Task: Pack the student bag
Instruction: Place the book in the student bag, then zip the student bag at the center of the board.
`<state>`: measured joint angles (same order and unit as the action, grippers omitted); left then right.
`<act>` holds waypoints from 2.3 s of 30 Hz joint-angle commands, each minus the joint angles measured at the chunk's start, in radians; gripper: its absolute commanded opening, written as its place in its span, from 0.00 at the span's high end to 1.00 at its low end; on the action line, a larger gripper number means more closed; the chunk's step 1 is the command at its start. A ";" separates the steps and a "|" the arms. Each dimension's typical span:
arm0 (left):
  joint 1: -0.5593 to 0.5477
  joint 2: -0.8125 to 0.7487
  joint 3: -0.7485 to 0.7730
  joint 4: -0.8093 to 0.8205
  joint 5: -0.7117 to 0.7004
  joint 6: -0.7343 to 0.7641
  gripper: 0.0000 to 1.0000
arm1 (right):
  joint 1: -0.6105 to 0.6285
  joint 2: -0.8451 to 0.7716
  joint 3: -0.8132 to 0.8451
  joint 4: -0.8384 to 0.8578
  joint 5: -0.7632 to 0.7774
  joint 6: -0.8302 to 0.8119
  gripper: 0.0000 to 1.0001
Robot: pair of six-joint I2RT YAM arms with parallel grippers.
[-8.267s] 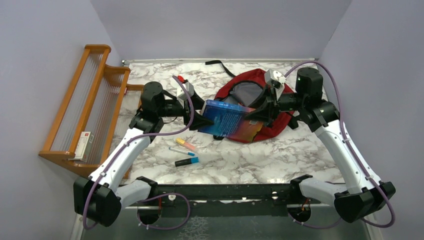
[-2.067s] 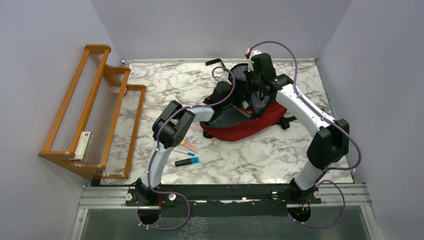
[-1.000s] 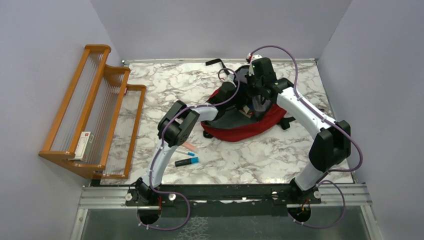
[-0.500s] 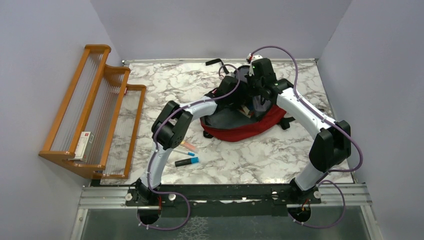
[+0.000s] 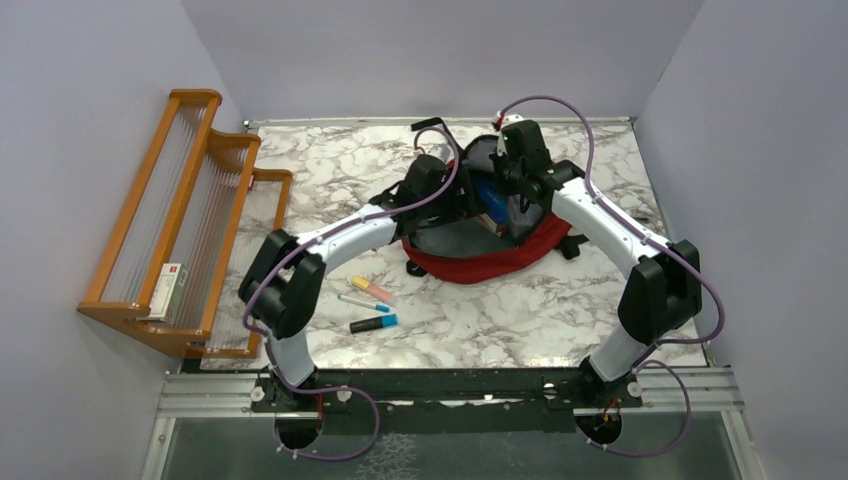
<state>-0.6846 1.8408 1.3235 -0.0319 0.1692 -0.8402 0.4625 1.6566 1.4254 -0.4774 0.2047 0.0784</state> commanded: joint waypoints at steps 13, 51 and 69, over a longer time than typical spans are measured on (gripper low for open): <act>0.155 -0.466 -0.292 -0.332 -0.354 0.214 0.11 | -0.005 -0.004 -0.054 -0.126 -0.518 -0.195 0.77; 0.238 -0.219 -0.235 -0.213 -0.046 0.298 0.21 | -0.237 0.041 -0.047 -0.008 -0.301 0.113 0.17; 0.239 -0.158 -0.193 -0.197 0.042 0.339 0.25 | -0.288 0.018 -0.174 0.111 -0.840 0.074 0.29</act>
<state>-0.4465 1.6810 1.1183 -0.2398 0.1967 -0.5247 0.1749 1.7031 1.2774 -0.4347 -0.3920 0.1898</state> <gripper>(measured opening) 0.756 0.747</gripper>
